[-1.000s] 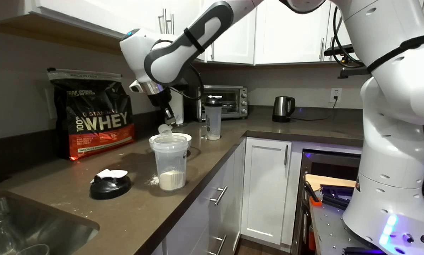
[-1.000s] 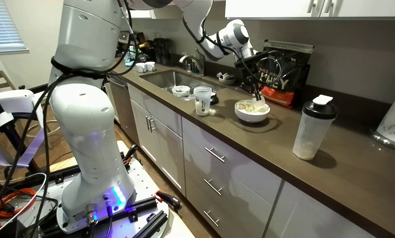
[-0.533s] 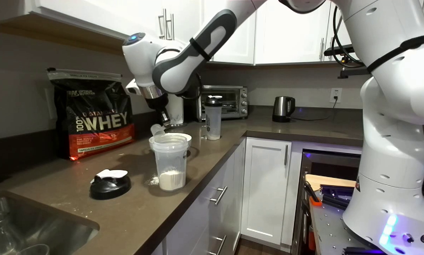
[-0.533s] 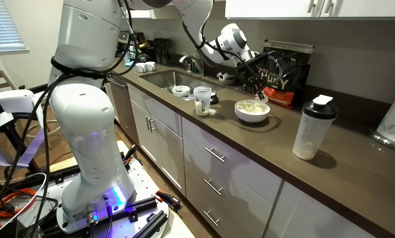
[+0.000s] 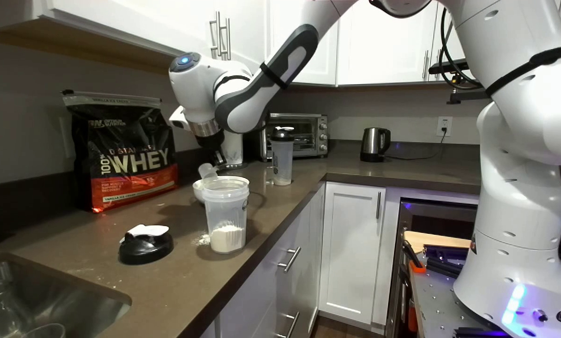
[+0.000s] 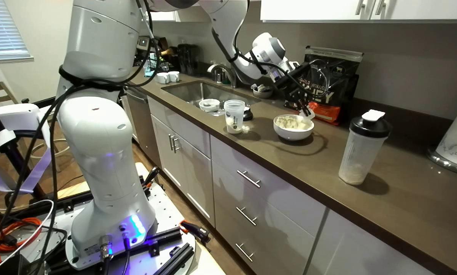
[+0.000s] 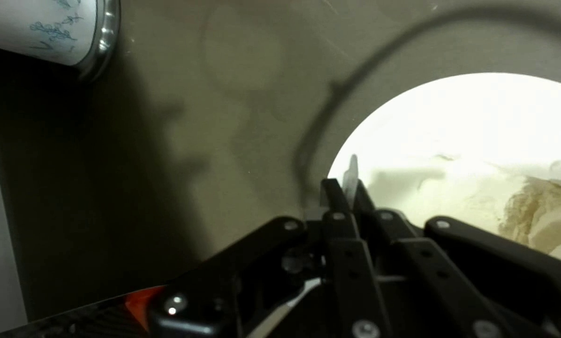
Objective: Use the measuring spoon to transfer one spoon of contents from the bowl to the left cup
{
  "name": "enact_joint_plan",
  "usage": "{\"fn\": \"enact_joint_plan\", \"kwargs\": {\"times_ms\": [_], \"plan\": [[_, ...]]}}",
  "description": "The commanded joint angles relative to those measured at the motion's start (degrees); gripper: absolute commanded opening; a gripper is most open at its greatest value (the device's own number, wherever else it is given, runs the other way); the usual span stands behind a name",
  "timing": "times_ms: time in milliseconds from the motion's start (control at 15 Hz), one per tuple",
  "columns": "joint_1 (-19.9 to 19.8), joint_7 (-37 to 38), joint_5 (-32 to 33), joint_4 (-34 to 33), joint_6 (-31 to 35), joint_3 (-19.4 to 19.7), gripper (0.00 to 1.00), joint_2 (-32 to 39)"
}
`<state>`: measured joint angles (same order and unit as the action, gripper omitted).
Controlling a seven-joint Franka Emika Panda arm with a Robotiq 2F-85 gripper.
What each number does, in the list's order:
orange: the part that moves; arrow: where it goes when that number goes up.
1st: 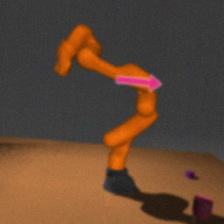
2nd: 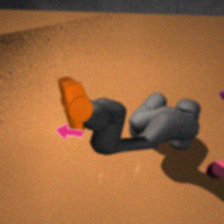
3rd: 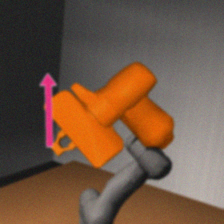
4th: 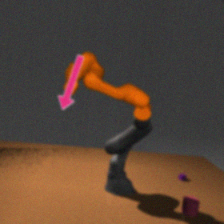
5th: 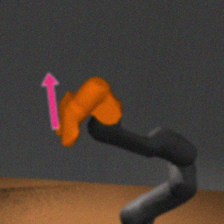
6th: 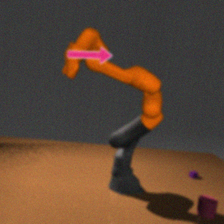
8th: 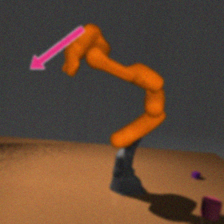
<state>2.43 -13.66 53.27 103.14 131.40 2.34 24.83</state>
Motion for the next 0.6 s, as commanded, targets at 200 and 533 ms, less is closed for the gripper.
{"fn": "enact_joint_plan", "kwargs": {"times_ms": [200, 533], "plan": [[-0.6, 3.3, 3.5, 3.2, 2.2, 0.0, 0.01, -1.5], [-0.9, 3.4, 3.6, 5.2, 2.5, 0.0, 0.01, -2.4]]}}
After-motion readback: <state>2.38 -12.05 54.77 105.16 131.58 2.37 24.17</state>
